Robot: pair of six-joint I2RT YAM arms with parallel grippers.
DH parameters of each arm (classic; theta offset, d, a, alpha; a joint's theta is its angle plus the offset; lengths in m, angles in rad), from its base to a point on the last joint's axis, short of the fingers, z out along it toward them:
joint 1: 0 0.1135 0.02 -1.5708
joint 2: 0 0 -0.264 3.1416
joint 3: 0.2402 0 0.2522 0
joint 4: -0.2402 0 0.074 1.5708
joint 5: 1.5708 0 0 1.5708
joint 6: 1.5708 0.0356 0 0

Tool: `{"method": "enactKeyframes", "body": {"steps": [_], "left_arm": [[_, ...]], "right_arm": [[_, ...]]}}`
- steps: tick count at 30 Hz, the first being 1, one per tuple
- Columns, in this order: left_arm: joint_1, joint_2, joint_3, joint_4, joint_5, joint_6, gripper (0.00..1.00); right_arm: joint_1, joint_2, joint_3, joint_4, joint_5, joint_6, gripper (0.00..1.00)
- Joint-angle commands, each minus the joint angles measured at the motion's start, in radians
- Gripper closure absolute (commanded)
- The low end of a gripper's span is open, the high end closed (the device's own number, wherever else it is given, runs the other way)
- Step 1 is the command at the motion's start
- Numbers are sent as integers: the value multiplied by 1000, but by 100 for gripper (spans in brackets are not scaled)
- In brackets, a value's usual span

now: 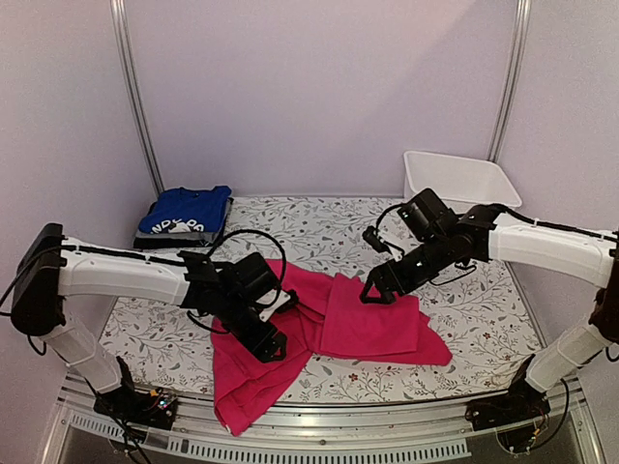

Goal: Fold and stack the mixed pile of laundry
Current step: Adjust the crumpled trousers at the center of the board.

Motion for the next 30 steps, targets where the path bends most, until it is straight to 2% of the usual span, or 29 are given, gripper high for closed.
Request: {"method": "enactKeyframes", "body": {"steps": [1,5,7,9,11,13,18,20,21,26,30], "left_arm": [[-26,126,57,47,-115,32,17],[-48,233,118,95,-124,69,12],[-65,284,152,80,-154,94,14],[-70,296,159,82,-171,101,18],[-65,275,139,90,-183,102,25],[-47,239,114,92,-178,103,36],[38,85,36,114,-108,111,81],[71,11,12,130,-61,121,98],[92,-31,0,141,-24,124,100],[187,-253,-62,228,175,132,100],[332,-420,-145,284,314,45,100]], "right_arm": [[25,123,17,31,81,-4,17],[28,213,-10,88,98,30,15],[28,271,-15,86,106,46,17],[27,314,-29,79,106,55,24],[22,339,-55,77,113,65,36],[8,339,-81,67,115,73,52],[-46,241,-108,32,98,76,91],[-74,182,-105,-2,84,70,100],[-91,160,-103,-17,74,69,100],[-189,-4,-89,-89,-6,57,100],[-302,-132,-107,-165,-14,61,100]]}}
